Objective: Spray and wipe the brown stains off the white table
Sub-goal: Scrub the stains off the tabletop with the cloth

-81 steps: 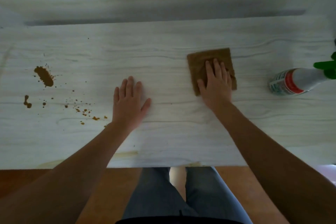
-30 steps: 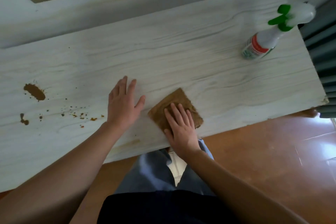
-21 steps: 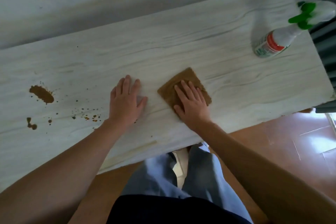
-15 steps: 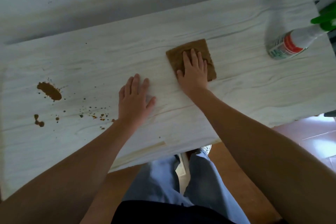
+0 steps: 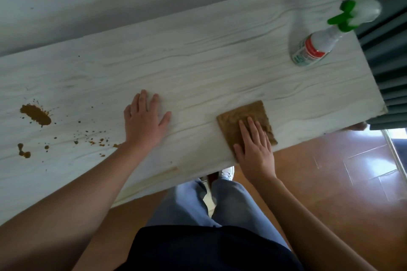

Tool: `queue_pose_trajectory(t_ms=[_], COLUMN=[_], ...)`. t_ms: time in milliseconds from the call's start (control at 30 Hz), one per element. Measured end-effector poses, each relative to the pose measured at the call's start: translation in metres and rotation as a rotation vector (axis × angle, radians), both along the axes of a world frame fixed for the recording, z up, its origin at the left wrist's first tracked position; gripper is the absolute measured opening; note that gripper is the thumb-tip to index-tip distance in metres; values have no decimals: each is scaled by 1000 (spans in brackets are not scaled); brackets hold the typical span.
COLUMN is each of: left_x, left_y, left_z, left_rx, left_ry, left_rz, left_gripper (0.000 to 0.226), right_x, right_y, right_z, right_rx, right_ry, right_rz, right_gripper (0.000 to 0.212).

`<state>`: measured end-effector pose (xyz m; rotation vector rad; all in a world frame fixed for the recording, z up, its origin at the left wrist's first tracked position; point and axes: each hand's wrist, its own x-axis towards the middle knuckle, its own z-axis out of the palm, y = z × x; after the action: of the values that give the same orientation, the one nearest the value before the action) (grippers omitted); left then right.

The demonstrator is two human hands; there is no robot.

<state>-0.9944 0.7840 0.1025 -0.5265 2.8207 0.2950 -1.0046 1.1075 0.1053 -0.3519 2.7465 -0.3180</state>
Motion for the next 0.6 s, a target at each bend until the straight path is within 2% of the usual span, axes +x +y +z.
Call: queue_pose_trajectory(t_ms=[167, 300, 433, 600], left_x=[0, 12, 18, 13], left_y=[73, 137, 164, 164], left_z=[12, 8, 0, 3], left_rx=[26, 88, 69, 15], left_ry=[59, 42, 8, -23], left_rz=[-66, -175, -144, -145], left_gripper=[66, 62, 64, 64], right_x=[-59, -87, -70, 1], right_y=[74, 98, 90, 59], right_z=[-2, -7, -9, -14], right_rx=[53, 72, -1, -135], right_ry=[2, 10, 50, 66], right_rz=[-41, -14, 40, 189], right_gripper=[71, 72, 68, 64])
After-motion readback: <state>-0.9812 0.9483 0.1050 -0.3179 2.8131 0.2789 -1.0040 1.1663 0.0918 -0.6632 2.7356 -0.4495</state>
